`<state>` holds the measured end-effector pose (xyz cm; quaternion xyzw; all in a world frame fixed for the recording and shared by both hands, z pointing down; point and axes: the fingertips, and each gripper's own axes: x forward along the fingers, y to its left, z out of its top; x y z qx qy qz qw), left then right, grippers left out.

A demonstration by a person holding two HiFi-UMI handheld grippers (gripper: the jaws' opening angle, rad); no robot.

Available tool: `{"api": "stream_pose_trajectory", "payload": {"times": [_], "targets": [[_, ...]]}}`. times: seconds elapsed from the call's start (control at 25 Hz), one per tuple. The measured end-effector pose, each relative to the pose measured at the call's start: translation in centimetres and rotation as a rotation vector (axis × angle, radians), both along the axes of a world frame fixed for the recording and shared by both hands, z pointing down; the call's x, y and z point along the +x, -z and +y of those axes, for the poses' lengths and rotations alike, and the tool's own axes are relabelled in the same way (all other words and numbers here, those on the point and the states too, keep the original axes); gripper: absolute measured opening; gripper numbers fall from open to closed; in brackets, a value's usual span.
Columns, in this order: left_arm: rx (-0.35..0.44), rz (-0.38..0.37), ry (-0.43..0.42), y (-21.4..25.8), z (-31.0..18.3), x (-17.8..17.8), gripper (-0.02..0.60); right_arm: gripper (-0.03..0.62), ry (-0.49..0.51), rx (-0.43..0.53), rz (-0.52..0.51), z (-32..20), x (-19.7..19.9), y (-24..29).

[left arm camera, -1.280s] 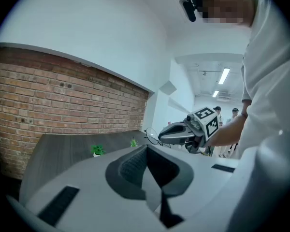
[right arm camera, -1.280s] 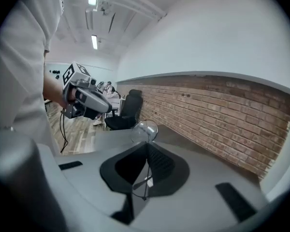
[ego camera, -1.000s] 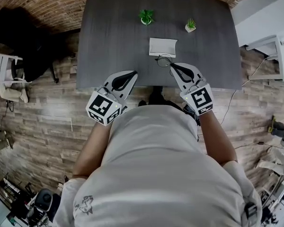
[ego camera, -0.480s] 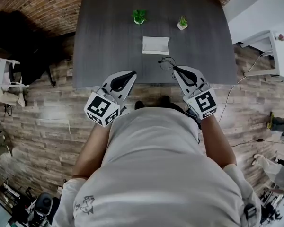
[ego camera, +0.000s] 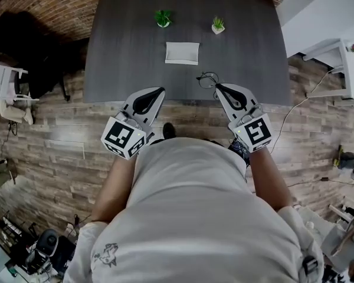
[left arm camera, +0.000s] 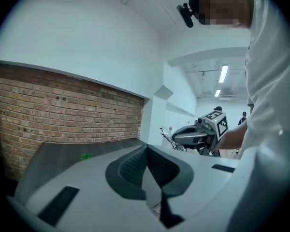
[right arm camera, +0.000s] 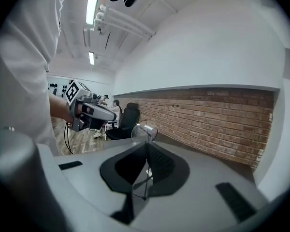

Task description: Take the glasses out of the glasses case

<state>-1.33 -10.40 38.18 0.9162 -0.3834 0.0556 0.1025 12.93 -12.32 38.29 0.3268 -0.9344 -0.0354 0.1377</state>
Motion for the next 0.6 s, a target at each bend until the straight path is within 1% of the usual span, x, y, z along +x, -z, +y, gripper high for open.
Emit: {"api": "stream_pose_trajectory", "payload": {"times": [0.12,0.24,0.36,0.52,0.6], "targets": [[0.003,0.001,0.039,0.2,0.6,1.9,0.011,0.014,0.035,-0.009,-0.004,1.3,2.3,0.0],[0.007,-0.002,0.063,0.3,1.6,4.4,0.011,0.014,0.052,-0.012,-0.021,2.4,5.1,0.1],[0.02,-0.002,0.082,0.6,3.0,7.0,0.011,0.014,0.063,-0.017,-0.029,3.5,7.6,0.0],[0.018,0.004,0.102,0.6,5.5,10.3,0.011,0.014,0.08,0.003,-0.044,5.3,10.8,-0.1],[0.014,0.0,0.111,0.6,6.9,11.5,0.011,0.014,0.09,-0.011,-0.047,6.2,12.1,-0.4]]}}
